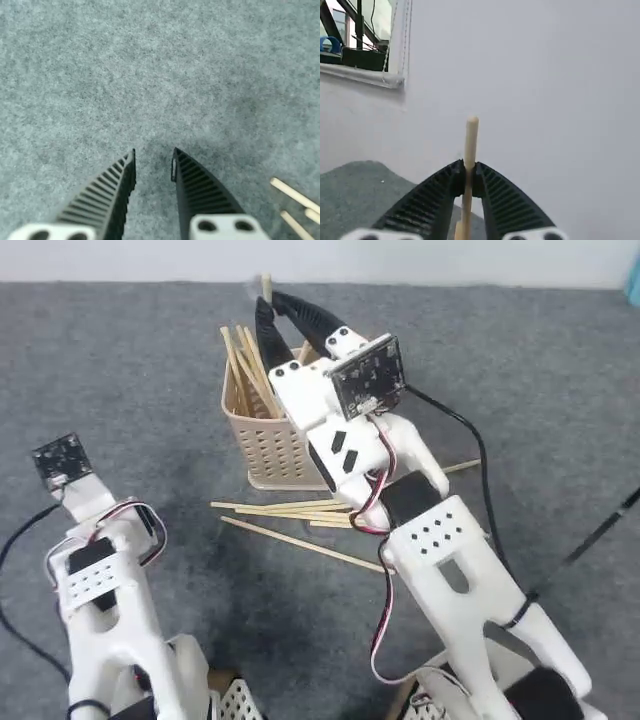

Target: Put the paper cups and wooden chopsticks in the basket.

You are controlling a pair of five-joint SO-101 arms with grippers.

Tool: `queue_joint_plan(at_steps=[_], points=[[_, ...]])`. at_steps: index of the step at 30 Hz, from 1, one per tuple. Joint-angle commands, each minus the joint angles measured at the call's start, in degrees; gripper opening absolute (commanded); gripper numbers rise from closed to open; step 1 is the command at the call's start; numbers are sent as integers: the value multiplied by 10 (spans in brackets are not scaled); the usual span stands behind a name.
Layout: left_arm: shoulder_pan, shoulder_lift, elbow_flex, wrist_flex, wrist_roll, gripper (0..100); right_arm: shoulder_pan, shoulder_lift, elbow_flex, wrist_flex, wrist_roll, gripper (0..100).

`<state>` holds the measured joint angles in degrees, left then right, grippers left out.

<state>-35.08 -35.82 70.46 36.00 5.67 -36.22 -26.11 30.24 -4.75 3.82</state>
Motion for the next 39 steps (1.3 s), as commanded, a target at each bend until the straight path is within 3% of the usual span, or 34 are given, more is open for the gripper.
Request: queue_joint_plan(at_steps=[1,10,18,29,39], points=[[-1,4,-19,-13,2,119,5,2,-1,41,-35,13],[0,5,-19,-14,2,119,-14,-2,-2,175,-38,190],[0,5,-19,-14,2,119,-18,-103,-3,244,-38,162],[0,5,-19,-14,2,119,-19,-291,-4,604,-55,159],[0,5,-19,-11,-6,119,54,-306,2,896,-76,159]])
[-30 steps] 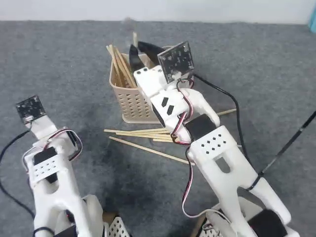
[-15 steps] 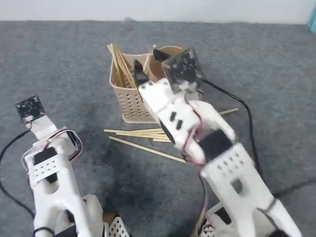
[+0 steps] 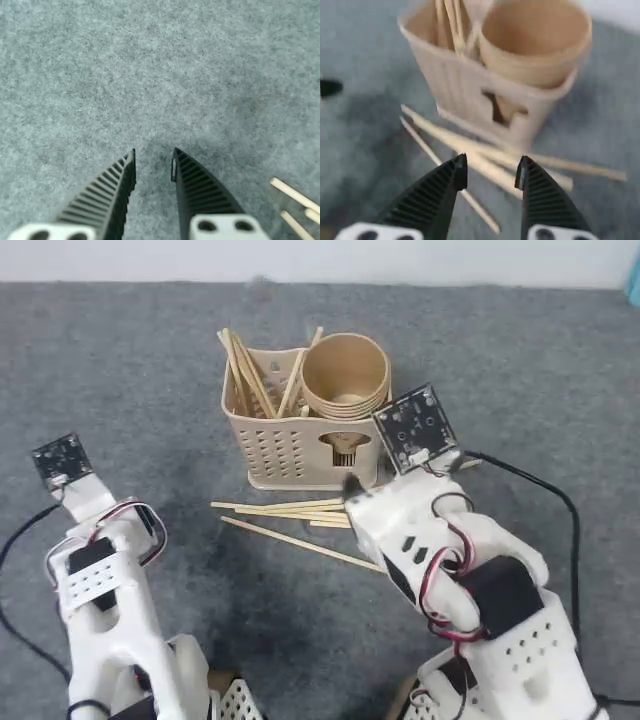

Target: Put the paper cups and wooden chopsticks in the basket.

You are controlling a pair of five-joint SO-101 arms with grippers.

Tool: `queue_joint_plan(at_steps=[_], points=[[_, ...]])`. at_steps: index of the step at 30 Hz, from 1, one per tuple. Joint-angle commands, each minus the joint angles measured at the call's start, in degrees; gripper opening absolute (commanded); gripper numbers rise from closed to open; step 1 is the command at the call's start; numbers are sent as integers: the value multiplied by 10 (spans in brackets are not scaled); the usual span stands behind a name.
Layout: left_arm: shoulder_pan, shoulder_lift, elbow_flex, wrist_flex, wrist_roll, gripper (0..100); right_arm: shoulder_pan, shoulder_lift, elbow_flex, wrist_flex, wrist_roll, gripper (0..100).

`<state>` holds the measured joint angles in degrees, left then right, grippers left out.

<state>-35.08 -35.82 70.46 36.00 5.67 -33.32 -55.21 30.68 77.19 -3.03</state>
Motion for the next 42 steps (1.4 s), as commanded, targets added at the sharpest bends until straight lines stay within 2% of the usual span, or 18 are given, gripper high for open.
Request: queue_joint_plan(at_steps=[1,4,7,10,13,16,17,19,23,27,29,33,37,42], points=[[0,5,-19,-11,-18,119,32,-15,-2,108,-7,159],[12,3,-19,6,-33,119,57,-15,5,183,-6,158],[25,2,-19,15,-34,119,80,-20,55,211,19,158],[29,2,-20,28,-55,119,116,-22,128,192,85,158],[47,2,-22,50,-87,119,186,-20,149,179,148,158],[83,2,-22,76,-150,119,240,-15,164,174,265,158],[95,2,-22,84,-171,119,255,-15,173,166,302,158],[111,2,-22,97,-205,119,281,-15,204,132,330,158],[131,2,-22,108,-241,119,280,-15,345,-11,324,158],[135,2,-22,108,-221,119,248,-15,457,-142,234,158],[135,2,-26,109,-207,119,245,-20,465,-153,212,158],[149,7,-58,154,-149,120,260,-15,469,-158,220,158],[224,7,-78,210,-99,121,262,-15,470,-158,221,158],[296,7,-95,222,17,161,262,-15,476,-159,222,158]])
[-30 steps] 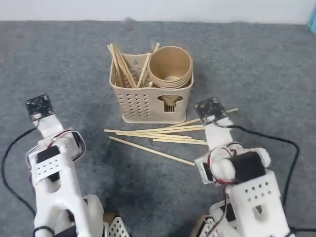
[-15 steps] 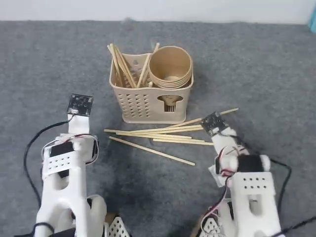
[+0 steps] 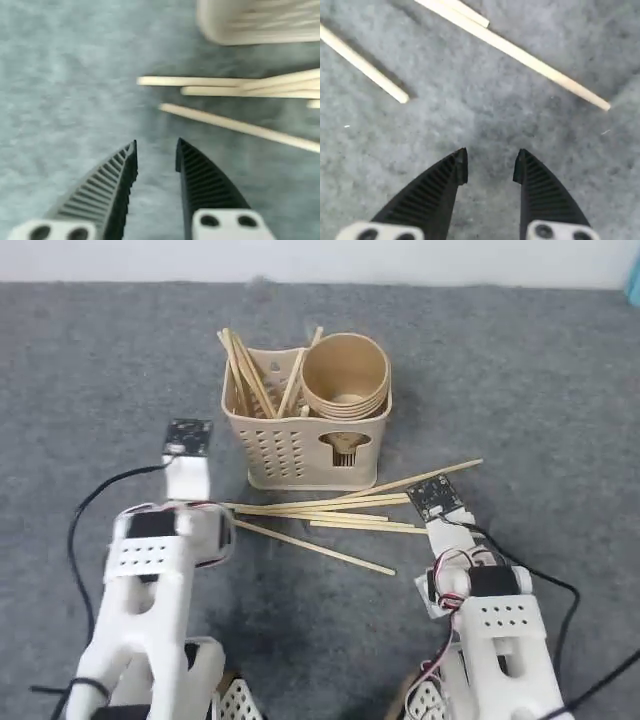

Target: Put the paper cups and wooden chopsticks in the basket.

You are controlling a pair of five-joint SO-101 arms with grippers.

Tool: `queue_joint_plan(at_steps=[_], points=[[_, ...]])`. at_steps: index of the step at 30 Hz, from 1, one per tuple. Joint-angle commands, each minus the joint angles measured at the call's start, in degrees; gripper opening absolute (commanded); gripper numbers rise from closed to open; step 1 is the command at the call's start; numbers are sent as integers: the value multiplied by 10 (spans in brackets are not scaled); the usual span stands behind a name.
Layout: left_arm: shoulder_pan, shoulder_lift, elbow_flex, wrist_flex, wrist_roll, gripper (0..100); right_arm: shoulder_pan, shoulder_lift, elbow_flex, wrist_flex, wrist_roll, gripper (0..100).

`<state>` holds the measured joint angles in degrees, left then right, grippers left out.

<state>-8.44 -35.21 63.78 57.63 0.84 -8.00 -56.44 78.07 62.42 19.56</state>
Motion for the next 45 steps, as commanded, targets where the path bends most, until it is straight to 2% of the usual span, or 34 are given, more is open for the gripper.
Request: queue_joint_plan(at_steps=[1,6,9,11,19,27,32,35,40,45], points=[[33,1,-32,6,91,172,7,-3,5,-20,-4,158],[34,1,-40,-1,190,192,7,-3,12,-29,-4,158],[28,2,-21,-31,269,193,7,-3,12,-29,-4,158],[25,2,-2,-54,292,202,7,-3,12,-29,-4,158],[27,9,14,-76,307,232,7,-3,12,-29,-4,158],[33,181,-69,-83,309,231,6,-3,12,-29,-4,158],[36,201,-87,-84,309,231,6,-3,12,-29,-4,158],[36,203,-87,-84,309,186,6,-3,12,-29,-4,158],[31,207,-86,-100,303,25,6,-3,12,-29,-4,158],[31,207,-80,-102,282,94,6,-3,13,-29,-4,158]])
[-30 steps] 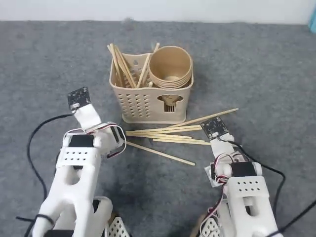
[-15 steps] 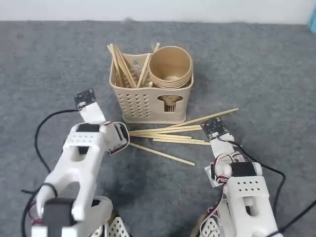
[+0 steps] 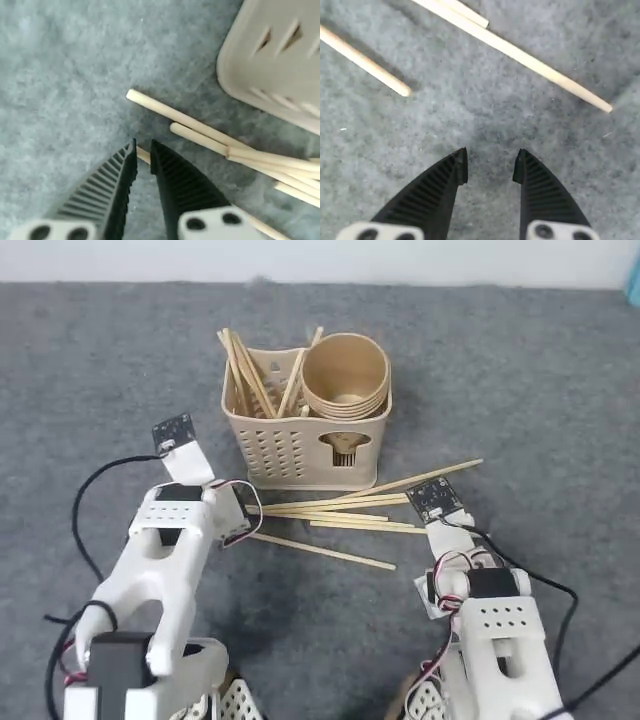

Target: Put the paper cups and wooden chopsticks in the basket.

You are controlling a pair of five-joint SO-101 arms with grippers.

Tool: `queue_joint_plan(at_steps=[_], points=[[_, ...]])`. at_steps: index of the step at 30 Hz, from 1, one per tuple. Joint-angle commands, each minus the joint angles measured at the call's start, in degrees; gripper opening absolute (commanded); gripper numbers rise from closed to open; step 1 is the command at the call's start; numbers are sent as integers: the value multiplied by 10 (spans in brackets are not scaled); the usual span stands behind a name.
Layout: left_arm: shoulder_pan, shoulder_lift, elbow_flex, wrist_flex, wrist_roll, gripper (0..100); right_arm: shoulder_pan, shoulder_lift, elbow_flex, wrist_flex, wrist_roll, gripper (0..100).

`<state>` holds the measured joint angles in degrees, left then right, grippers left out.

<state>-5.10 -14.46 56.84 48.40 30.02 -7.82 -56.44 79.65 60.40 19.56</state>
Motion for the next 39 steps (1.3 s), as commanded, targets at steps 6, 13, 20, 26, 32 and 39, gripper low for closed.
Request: queue_joint_plan(at_steps=[6,13,20,26,32,39], points=[[2,-5,-14,17,-11,186,4,-3,-3,-8,-4,158],[-4,-1,-14,36,-35,185,4,-3,-3,-8,-4,158],[-29,0,-11,40,-66,184,4,-3,-3,-8,-4,158],[-25,1,0,12,-71,64,4,-3,-3,-8,-4,158],[17,0,4,49,-136,120,4,-3,-3,-7,-4,158],[54,-6,3,105,-198,209,4,-3,-3,-7,-4,158]])
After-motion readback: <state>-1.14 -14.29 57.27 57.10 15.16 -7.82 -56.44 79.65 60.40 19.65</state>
